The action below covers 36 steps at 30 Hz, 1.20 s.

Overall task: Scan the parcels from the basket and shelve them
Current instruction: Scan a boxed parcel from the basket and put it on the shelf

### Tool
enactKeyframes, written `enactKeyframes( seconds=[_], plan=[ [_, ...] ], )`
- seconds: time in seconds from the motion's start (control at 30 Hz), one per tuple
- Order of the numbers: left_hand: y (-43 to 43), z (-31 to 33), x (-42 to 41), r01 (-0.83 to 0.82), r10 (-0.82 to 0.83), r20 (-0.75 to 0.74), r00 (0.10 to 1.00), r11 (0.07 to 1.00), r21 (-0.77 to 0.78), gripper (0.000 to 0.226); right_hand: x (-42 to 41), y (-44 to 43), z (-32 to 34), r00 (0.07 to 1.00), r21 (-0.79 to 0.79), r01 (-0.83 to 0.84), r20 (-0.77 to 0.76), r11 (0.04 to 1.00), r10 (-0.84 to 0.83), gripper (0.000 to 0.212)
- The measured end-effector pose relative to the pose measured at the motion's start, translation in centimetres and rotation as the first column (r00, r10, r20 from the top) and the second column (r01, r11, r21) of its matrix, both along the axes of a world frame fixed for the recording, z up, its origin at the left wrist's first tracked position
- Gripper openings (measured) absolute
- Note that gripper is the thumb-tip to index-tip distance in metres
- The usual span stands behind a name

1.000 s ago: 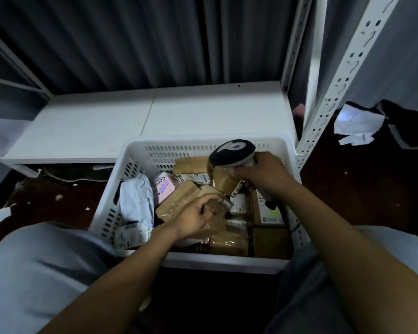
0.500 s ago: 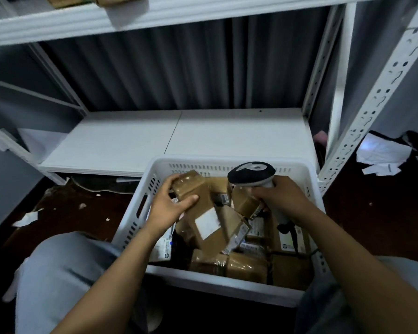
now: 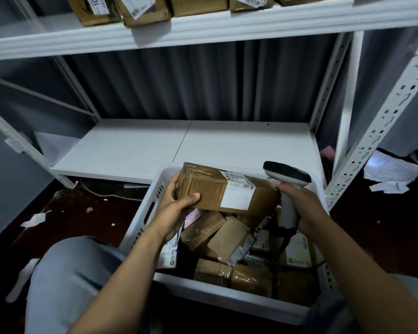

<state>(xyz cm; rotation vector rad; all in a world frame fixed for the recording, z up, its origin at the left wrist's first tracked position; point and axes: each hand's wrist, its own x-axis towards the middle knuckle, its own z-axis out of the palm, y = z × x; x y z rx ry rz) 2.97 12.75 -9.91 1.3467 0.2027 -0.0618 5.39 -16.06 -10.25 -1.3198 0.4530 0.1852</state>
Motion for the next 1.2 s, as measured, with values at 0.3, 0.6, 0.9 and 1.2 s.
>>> enactKeyframes(
  seconds=[0.3,0.6,0.9,1.2],
  plan=[
    [0.2,1.5,-0.7,0.134,-0.086,-0.176,0.981,0.951,0.278,0.083,-0.2,0.2,1.4,0.986,-0.084,0.078,0.151,0.993,-0.064,0.024],
    [0.3,0.5,-0.9,-0.063,0.090,-0.090,0.992,0.961,0.269,0.045,-0.9,0.6,1.8,0.971,-0.296,-0.109,0.171,0.949,0.165,0.015],
    [1.2,0.5,-1.3,-0.151,0.142,0.052,0.988,0.893,0.425,0.054,-1.5,-0.8,3.6,0.920,-0.391,-0.280,0.152,0.876,0.362,0.020],
    [1.3,0.4,-1.2,-0.158,0.139,0.075,0.987,0.878,0.453,0.061,-1.4,-1.2,4.7,0.931,-0.401,-0.244,0.157,0.883,0.329,0.021]
  ],
)
